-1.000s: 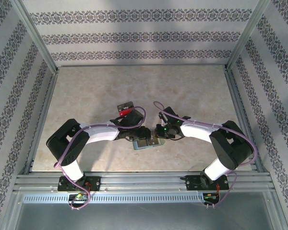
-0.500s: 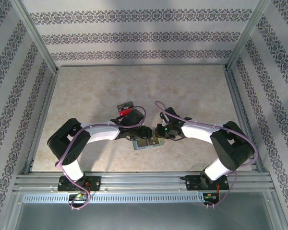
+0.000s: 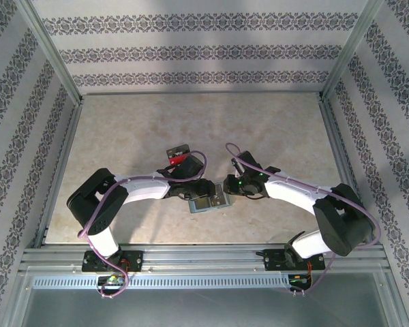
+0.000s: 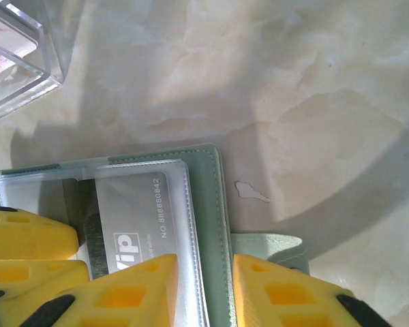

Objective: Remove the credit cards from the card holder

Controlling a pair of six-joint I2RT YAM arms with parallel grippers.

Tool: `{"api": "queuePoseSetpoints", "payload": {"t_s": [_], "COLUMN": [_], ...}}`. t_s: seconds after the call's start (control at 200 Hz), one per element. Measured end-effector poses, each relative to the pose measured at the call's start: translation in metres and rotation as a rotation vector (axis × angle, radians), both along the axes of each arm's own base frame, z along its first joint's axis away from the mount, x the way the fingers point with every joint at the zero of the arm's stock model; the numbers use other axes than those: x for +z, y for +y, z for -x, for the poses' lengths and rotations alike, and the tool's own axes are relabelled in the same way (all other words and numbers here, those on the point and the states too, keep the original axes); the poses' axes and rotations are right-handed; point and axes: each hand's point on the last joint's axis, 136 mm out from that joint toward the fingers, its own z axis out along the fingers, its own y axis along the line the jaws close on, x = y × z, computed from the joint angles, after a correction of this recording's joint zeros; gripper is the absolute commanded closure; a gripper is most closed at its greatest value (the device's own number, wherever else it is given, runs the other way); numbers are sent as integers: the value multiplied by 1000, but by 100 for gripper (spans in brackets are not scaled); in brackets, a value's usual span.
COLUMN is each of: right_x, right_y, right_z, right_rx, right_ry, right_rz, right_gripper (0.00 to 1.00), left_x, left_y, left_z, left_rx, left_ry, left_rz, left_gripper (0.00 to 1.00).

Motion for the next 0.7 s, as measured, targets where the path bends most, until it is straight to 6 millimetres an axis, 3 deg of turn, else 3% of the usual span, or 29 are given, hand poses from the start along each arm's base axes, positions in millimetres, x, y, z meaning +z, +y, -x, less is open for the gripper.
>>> {"api": "queuePoseSetpoints", "payload": {"t_s": [0.29,0.7], "right_x": [-24,-29], "right_y": [1,7], "right_z": [8,4], "right_rx": [18,19], "right_ry": [63,58], "right_rz": [44,20], "right_gripper": [73,81], "left_x": [0,1], "left_y": [0,-4], "left_z": [0,0], "left_rx": [2,3], "left_ry": [4,26], "left_rz": [3,20], "left_gripper": [58,56]}}
